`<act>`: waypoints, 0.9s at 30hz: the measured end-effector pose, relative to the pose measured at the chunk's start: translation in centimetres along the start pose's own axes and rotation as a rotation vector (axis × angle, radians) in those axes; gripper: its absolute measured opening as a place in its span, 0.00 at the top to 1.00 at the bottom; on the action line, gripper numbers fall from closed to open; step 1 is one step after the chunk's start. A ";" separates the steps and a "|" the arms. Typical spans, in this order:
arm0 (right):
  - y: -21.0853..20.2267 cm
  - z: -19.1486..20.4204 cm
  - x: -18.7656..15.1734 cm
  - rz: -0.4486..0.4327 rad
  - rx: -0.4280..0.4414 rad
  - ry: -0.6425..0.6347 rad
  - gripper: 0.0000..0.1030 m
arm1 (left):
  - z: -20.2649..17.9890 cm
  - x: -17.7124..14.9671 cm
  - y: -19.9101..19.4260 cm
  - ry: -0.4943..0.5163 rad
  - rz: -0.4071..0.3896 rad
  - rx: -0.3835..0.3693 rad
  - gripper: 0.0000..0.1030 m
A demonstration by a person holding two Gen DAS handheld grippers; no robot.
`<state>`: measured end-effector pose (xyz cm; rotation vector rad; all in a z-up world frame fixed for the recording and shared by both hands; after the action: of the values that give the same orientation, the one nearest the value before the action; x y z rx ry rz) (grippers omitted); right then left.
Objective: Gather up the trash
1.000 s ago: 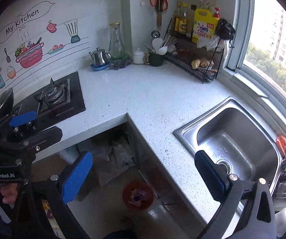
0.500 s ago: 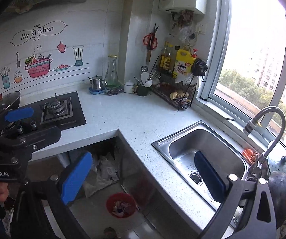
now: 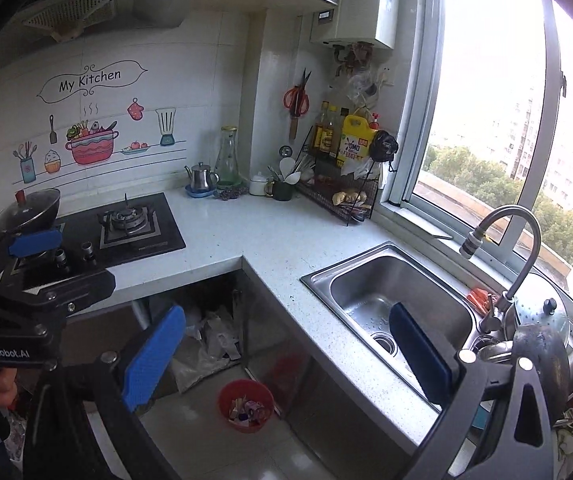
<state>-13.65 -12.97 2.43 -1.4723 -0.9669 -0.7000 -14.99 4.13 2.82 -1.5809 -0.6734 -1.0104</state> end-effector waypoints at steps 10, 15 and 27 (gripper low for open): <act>-1.2 0.2 -0.8 0.006 -0.005 0.022 0.01 | -1.3 -0.4 -0.9 0.012 -0.008 -0.002 0.00; -1.7 0.7 -1.1 0.010 -0.005 0.029 0.01 | -1.6 -0.5 -1.3 0.024 -0.006 -0.003 0.00; -1.8 0.7 -1.5 0.020 0.017 0.053 0.01 | -1.7 -1.0 -1.3 0.022 0.005 -0.001 0.00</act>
<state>-16.07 -12.55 1.89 -1.4399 -0.9145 -0.7118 -17.00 2.88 2.61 -1.5693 -0.6546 -1.0230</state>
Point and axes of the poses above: each gripper's, at about its wrist camera, not at the fingertips, and y roughly the way its jaws point, z to its left, x to its top, the point moved 5 cm from there along y, roughly the way its jaws point, and after that the axes turned 5 degrees about -z, right-handed, at the moved point
